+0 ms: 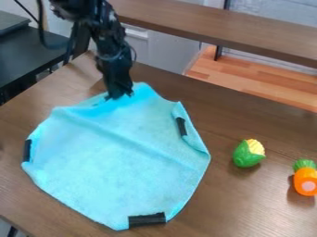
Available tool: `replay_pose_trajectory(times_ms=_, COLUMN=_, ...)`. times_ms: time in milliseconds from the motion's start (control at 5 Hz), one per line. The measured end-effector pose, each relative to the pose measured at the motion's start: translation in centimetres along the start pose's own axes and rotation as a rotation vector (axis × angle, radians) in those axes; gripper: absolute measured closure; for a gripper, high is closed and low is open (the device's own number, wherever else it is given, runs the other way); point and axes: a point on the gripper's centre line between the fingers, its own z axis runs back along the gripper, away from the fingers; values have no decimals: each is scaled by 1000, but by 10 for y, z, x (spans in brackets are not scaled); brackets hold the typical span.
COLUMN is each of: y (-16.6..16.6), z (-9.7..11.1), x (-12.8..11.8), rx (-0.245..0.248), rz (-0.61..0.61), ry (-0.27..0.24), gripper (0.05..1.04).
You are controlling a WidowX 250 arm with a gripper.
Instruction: Fold the cloth from the top left to the bottom right
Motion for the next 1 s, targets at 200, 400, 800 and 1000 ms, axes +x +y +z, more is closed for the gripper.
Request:
replay_pose_trajectory(times_ms=200, y=-18, z=18, x=-7, rx=-32, rz=-96, ry=-72, gripper=1033)
replay_pose_trajectory(times_ms=400, y=-39, z=27, x=-20, rx=-36, rz=-164, ry=-120, gripper=1033)
replay_pose_trajectory(times_ms=800, y=-97, z=48, x=-51, rx=-5, rz=-352, ry=-188, gripper=1033)
replay_pose_trajectory(times_ms=1000, y=-112, z=59, x=-61, rx=15, rz=-389, ry=-213, gripper=1033)
